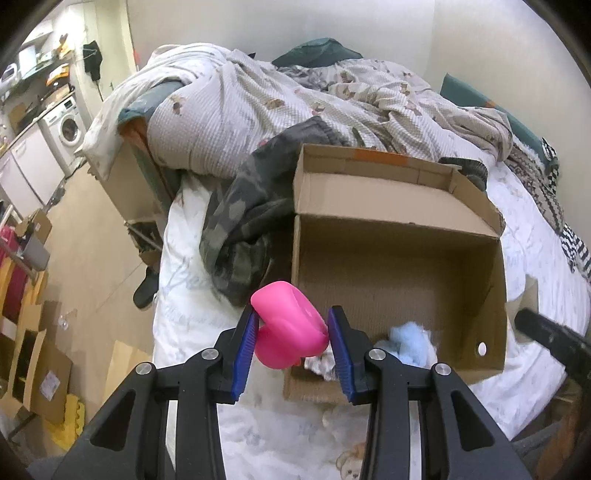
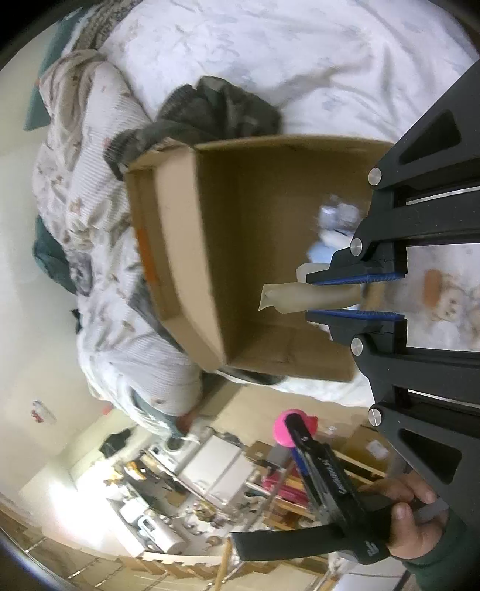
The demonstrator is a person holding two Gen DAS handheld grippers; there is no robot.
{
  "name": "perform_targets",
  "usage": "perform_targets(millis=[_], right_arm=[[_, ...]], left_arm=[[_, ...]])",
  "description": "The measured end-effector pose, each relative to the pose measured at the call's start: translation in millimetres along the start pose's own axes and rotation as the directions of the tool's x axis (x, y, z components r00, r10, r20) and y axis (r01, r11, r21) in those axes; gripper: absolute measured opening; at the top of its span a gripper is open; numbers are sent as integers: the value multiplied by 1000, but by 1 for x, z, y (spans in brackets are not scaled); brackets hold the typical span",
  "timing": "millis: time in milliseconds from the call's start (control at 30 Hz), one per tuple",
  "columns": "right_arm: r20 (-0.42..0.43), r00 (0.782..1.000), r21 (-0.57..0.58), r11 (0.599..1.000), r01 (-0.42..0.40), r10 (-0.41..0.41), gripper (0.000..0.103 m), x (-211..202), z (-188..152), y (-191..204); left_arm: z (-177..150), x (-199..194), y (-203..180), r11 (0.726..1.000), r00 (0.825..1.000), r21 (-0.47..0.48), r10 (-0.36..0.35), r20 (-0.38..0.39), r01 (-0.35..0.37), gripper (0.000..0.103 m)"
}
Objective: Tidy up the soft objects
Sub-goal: 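Carry the pink toy and the beige sleeve down into the box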
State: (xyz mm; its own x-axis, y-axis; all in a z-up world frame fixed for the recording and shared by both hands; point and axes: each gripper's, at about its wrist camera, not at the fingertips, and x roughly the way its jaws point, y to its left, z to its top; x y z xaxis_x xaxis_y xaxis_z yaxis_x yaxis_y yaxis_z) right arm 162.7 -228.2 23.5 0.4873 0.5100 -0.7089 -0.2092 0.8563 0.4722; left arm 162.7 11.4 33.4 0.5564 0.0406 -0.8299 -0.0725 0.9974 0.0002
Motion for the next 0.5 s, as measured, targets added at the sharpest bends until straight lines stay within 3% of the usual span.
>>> perform_targets(millis=[167, 500], right_arm=[[39, 999, 22, 999, 29, -30, 14, 9, 1, -16], [-52, 995, 54, 995, 85, -82, 14, 50, -7, -38]], left_arm=[[7, 19, -10, 999, 999, 12, -33, -29, 33, 35], [-4, 63, -29, 997, 996, 35, -72, -61, 75, 35]])
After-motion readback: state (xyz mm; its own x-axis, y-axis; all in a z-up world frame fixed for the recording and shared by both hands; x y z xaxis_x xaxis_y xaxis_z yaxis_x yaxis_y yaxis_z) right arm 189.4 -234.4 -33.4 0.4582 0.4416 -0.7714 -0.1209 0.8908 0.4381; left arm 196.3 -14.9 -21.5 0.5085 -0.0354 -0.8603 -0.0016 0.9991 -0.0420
